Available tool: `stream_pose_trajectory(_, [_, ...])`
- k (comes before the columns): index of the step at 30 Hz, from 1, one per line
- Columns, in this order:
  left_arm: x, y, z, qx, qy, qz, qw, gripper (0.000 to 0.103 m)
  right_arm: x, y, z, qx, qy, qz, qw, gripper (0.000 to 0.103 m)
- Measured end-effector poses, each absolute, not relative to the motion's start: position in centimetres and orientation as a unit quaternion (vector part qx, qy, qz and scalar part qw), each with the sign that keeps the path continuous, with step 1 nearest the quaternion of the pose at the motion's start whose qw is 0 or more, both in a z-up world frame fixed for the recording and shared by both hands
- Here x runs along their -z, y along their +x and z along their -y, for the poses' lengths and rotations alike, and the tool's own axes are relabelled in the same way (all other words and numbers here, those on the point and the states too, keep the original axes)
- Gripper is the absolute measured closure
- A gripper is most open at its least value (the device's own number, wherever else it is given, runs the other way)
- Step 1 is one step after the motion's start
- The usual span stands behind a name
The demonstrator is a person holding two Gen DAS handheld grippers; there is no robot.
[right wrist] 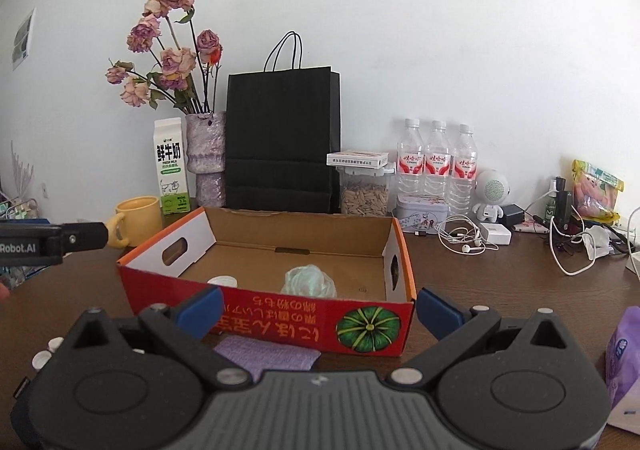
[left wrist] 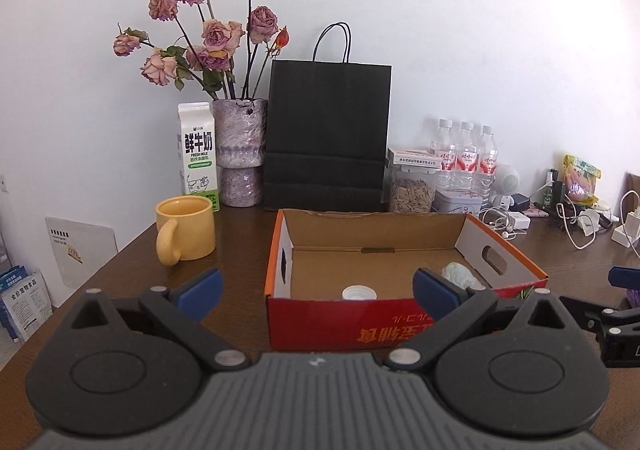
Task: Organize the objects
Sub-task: 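Withdraw both open tools from the red box back over the table, then grasp the white cap by the rose with the right tool while the left tool grasps the navy case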
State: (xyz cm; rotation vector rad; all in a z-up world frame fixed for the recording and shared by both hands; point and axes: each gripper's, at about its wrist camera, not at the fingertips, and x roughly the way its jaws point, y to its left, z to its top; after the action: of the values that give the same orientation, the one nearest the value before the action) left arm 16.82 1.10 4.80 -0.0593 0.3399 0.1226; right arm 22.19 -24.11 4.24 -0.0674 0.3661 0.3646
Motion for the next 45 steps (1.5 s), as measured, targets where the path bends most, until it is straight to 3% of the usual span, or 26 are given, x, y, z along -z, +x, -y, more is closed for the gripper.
stream_pose_trajectory(29, [1.6, 8.7, -4.5, -0.083, -0.034, -0.267, 0.96, 0.0, 2.0, 14.3, 27.9, -0.149, -0.041, -0.267, 0.951, 0.0])
stream_pose_trajectory(31, [1.7, 8.8, -4.3, -0.082, -0.034, -0.269, 0.959, 0.0, 2.1, 14.4, 27.8, -0.149, -0.041, -0.265, 0.952, 0.002])
stream_pose_trajectory(39, [2.1, 9.3, -4.0, -0.08, -0.034, -0.278, 0.957, 0.0, 2.9, 15.7, 28.0, -0.153, -0.033, -0.279, 0.947, 0.032])
stream_pose_trajectory(45, [2.5, 9.7, -3.5, -0.072, -0.035, -0.287, 0.955, 0.0, 3.9, 17.1, 27.5, -0.161, -0.025, -0.298, 0.94, 0.044])
